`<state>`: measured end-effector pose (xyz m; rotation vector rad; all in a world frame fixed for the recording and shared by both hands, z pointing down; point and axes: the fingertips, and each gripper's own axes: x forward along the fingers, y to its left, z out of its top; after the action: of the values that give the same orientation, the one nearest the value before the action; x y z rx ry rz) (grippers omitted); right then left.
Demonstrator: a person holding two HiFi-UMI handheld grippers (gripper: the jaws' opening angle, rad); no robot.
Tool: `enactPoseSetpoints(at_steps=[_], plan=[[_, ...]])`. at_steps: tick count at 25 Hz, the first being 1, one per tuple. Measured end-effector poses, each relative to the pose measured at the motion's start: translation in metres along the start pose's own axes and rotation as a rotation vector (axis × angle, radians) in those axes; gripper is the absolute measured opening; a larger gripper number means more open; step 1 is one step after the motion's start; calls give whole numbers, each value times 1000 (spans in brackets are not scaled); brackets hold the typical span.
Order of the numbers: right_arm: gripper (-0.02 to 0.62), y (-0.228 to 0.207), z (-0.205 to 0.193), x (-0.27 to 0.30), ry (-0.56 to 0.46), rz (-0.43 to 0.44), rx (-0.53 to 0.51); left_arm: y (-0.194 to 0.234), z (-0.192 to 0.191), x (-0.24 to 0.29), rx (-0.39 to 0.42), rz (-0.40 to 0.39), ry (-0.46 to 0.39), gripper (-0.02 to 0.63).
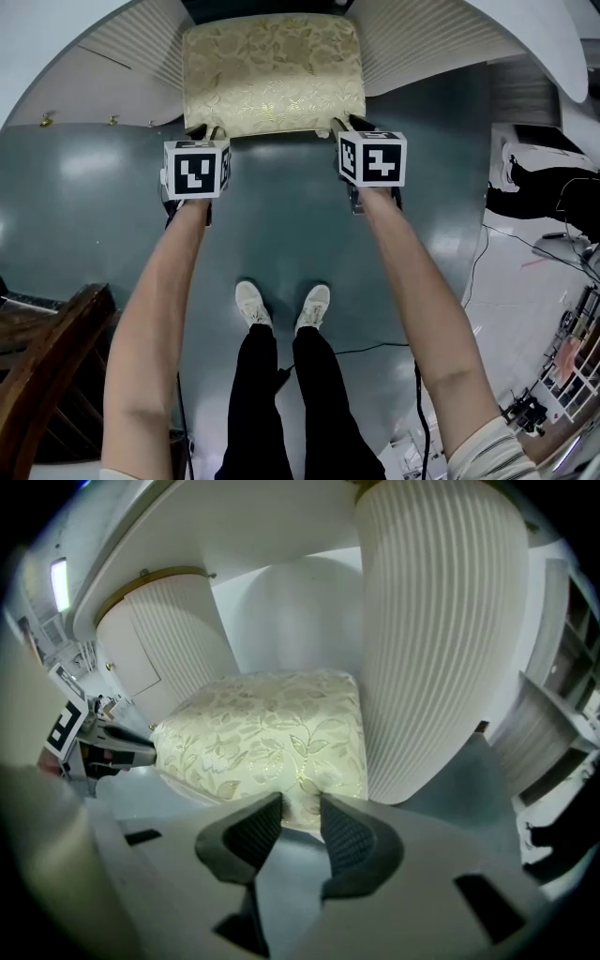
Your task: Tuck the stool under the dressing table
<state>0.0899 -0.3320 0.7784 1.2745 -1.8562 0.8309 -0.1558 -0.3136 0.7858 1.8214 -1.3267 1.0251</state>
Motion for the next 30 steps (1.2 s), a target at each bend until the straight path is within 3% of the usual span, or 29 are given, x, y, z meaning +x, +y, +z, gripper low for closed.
enactPoseSetpoints(at_steps=[12, 21, 30], plan=[[127, -3, 1, 0, 2, -2, 14, -3, 0, 3, 7, -12, -4, 86], [141, 15, -2, -23, -13, -6, -38, -9, -2, -25, -41, 17, -80, 86], [113, 26, -12, -56, -43, 19, 55, -23, -6, -57, -77, 16, -120, 67]])
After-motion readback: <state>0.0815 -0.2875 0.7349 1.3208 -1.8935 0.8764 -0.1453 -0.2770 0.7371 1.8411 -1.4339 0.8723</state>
